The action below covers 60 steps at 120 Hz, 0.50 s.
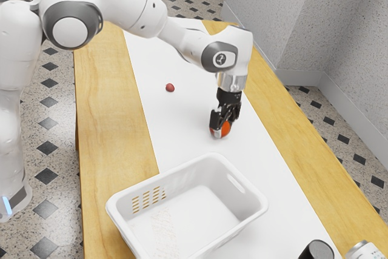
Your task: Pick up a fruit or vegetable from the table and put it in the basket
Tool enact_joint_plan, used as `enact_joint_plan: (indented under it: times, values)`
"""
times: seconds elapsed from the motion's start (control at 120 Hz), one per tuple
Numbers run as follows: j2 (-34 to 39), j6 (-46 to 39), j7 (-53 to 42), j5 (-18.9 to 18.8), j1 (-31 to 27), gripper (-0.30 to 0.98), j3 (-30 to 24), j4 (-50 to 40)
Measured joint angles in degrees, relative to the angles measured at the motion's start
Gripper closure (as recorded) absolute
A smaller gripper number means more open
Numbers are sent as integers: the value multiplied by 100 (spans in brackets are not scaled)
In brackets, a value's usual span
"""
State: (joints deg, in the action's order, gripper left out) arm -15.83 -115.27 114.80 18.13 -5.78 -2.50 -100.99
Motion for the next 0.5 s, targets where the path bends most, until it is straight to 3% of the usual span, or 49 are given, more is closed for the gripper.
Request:
enact_joint_plan:
  times: [0.3,0.5]
  values:
    - [338,-7,-14,-35,485,41,34,4]
    - [1656,-7,124,-158,1320,41,45,-697]
